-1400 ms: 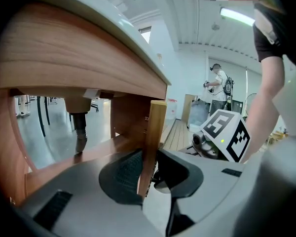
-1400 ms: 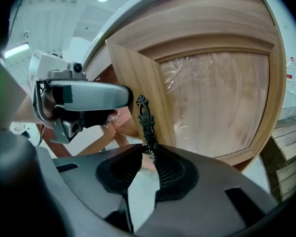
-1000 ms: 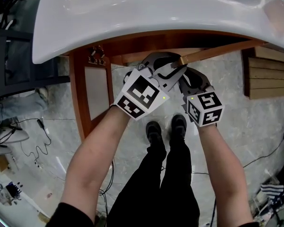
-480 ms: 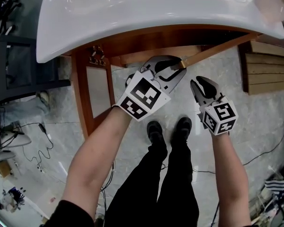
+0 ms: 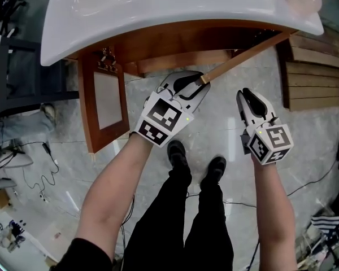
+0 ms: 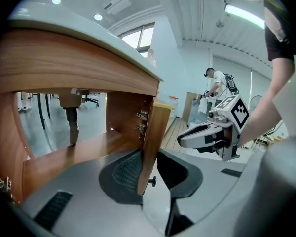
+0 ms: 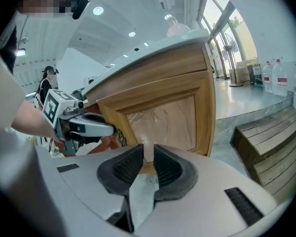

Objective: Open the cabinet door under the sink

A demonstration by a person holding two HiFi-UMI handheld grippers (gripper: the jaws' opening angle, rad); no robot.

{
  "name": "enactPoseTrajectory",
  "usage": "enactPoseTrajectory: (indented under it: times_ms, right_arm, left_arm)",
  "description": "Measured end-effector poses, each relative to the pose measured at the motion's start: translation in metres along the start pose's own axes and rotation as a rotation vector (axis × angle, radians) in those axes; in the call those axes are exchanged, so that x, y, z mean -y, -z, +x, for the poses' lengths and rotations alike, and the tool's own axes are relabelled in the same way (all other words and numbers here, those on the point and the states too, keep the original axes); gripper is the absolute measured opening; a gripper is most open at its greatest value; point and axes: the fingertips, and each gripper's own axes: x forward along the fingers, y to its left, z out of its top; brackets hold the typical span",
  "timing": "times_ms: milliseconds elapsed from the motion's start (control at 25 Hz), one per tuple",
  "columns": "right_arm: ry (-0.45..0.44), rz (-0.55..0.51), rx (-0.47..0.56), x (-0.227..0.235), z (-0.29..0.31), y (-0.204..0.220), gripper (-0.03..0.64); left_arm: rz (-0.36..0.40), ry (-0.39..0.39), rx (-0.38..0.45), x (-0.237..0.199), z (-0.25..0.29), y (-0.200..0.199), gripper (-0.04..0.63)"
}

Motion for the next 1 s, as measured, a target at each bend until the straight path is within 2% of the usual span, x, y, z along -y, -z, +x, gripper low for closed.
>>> enactPoseTrajectory:
  times_ms: [200,600,800,1000]
  right_arm:
    - [-0.034,-0.022,-0.015,-0.005,-0.029,0.004,0.075]
    - [-0.072,-0.018,-0.014,0.006,-0.085,0.023,0.067]
    - [-0.075,-0.020,-0.019,0.016,-0.110,0.031,0.066]
    - [-0.064,-0.025,-0.013,0.029,-0.133,0.028,0.061]
  left_arm:
    - [-0.032,-0.044,0.004,0.019,-0.001,0.002,0.097]
    - [-0.098,-0.186,0.000,0.058,0.005,0.006,0.094]
    - [-0.128,-0.214,0.004,0.090,0.012,0.005,0.094]
    - [-0.192,-0.260,0.013,0.114,0.021,0.004,0.100]
